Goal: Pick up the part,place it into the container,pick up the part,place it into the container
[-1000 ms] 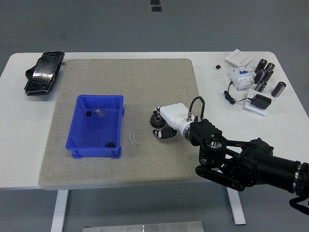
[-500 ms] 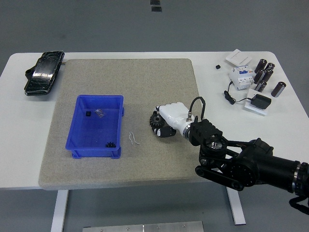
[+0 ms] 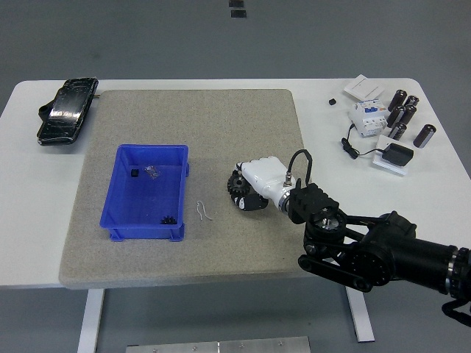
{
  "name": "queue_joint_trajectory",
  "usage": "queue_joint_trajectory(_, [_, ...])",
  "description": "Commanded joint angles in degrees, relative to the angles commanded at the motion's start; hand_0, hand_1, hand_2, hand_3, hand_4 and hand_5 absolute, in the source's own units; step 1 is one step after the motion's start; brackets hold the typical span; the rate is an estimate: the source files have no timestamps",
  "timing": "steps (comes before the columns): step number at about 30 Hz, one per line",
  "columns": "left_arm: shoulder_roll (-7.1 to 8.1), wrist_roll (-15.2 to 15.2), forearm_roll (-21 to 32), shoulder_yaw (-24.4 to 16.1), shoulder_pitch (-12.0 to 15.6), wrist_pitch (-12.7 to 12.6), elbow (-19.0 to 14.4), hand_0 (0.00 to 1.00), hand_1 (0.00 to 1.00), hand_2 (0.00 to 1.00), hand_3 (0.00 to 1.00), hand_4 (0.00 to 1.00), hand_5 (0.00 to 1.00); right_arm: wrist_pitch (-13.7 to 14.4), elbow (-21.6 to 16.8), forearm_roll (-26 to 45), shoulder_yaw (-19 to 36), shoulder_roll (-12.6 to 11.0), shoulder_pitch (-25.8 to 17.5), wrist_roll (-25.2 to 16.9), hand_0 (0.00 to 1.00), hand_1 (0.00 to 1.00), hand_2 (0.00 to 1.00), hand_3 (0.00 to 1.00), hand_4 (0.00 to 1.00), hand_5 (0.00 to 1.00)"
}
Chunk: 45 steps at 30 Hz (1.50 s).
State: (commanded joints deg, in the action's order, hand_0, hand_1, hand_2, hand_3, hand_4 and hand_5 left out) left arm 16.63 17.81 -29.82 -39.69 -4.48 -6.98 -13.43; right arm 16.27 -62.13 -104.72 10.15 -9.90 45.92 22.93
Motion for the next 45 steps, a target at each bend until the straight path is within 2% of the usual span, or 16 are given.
queue_joint_trajectory(3, [0.01, 0.0, 0.0, 0.0, 0.0, 0.0, 0.0, 0.681, 0.637, 0.612, 0.586, 0.652, 0.282, 0.4, -1.5, 0.2, 1.0, -0.3, 0.1, -0.1, 0.374, 0.528, 0.408, 0.512, 0.475, 0.102])
queue_joint_trajectory(4, [0.02, 0.0, 0.0, -0.1, 0.0, 0.0, 0.0, 0.68, 0.636, 0.612, 0.586, 0.653, 0.286, 0.6, -2.3, 0.3, 1.4, -0.5, 0.1, -0.2, 0.373, 0.533, 0.406, 0.515, 0.434, 0.086])
queue_joint_trajectory(11, [0.0, 0.0, 0.1, 0.0, 0.1, -0.1, 0.0, 0.68, 0.637, 0.614, 0.587, 0.654, 0.29, 1.8, -9.3, -0.7, 4.9, 0.0, 1.1, -0.1, 0.371, 0.531, 0.408, 0.518, 0.421, 0.08])
queue_joint_trajectory(15, [0.02, 0.1, -0.2, -0.2, 0.1, 0.0, 0.0, 0.68, 0.637, 0.614, 0.587, 0.654, 0.29, 2.0, -12.7, -2.5, 5.2, 2.0, 2.3, 0.3, 0.371, 0.531, 0.408, 0.518, 0.421, 0.08])
queue_joint_trajectory(18, [0.07, 0.2, -0.3, -0.3, 0.1, 0.0, -0.1, 0.68, 0.637, 0.614, 0.587, 0.655, 0.289, 1.9, -14.2, -5.1, 4.1, 4.4, 4.0, 0.4, 0.381, 0.535, 0.423, 0.52, 0.427, 0.083])
queue_joint_trajectory(21, [0.15, 0.3, -0.5, -0.4, 0.1, 0.0, -0.1, 0.68, 0.637, 0.614, 0.587, 0.655, 0.289, 1.8, -14.4, -7.1, 2.2, 6.3, 5.7, 0.4, 0.381, 0.535, 0.423, 0.52, 0.427, 0.083])
queue_joint_trajectory(22, [0.17, 0.3, -0.6, -0.5, 0.1, 0.0, -0.1, 0.68, 0.636, 0.614, 0.587, 0.655, 0.292, 1.8, -14.2, -7.6, 1.4, 7.0, 6.3, 0.3, 0.449, 0.559, 0.542, 0.555, 0.416, 0.081])
queue_joint_trajectory(27, [0.24, 0.5, -0.9, -0.7, -0.1, 0.0, -0.1, 0.68, 0.636, 0.614, 0.587, 0.655, 0.292, 0.8, -12.4, -8.6, -1.1, 9.2, 7.8, 0.1, 0.449, 0.559, 0.542, 0.555, 0.416, 0.081])
queue_joint_trajectory(28, [0.26, 0.5, -0.9, -0.7, -0.1, 0.0, -0.1, 0.68, 0.636, 0.615, 0.588, 0.656, 0.291, 0.5, -11.9, -8.7, -1.5, 9.5, 7.9, 0.0, 0.614, 0.671, 0.656, 0.651, 0.451, 0.261])
queue_joint_trajectory(29, [0.27, 0.5, -1.0, -0.7, -0.1, 0.0, -0.2, 0.68, 0.636, 0.615, 0.588, 0.656, 0.291, 0.1, -11.3, -8.6, -1.9, 9.8, 7.9, 0.0, 0.614, 0.671, 0.656, 0.651, 0.451, 0.261])
queue_joint_trajectory(33, [0.31, 0.5, -1.1, -0.8, -0.1, 0.0, -0.2, 0.68, 0.636, 0.615, 0.588, 0.656, 0.291, -1.3, -9.7, -8.1, -3.0, 9.9, 7.9, 0.4, 0.614, 0.671, 0.656, 0.651, 0.451, 0.261])
queue_joint_trajectory(34, [0.32, 0.5, -1.2, -0.8, -0.1, 0.0, -0.2, 0.68, 0.636, 0.614, 0.588, 0.657, 0.293, -1.6, -9.3, -8.0, -3.4, 9.9, 7.8, 0.6, 0.76, 0.805, 0.796, 0.702, 0.548, 0.351])
queue_joint_trajectory(39, [0.33, 0.5, -1.1, -0.7, -0.2, 0.0, -0.2, 0.68, 0.636, 0.614, 0.588, 0.657, 0.293, -2.2, -8.5, -7.3, -4.5, 9.9, 7.5, 1.0, 0.76, 0.805, 0.796, 0.702, 0.548, 0.351])
queue_joint_trajectory(40, [0.32, 0.4, -1.0, -0.6, -0.2, 0.0, -0.1, 0.68, 0.636, 0.614, 0.588, 0.657, 0.291, -2.2, -8.4, -7.1, -4.6, 9.9, 7.5, 1.0, 0.809, 0.851, 0.841, 0.731, 0.552, 0.351])
queue_joint_trajectory(45, [0.3, 0.4, -1.0, -0.5, -0.2, 0.1, -0.2, 0.68, 0.636, 0.614, 0.588, 0.657, 0.291, -2.2, -8.3, -6.3, -4.8, 9.9, 7.2, 0.9, 0.809, 0.851, 0.841, 0.731, 0.552, 0.351])
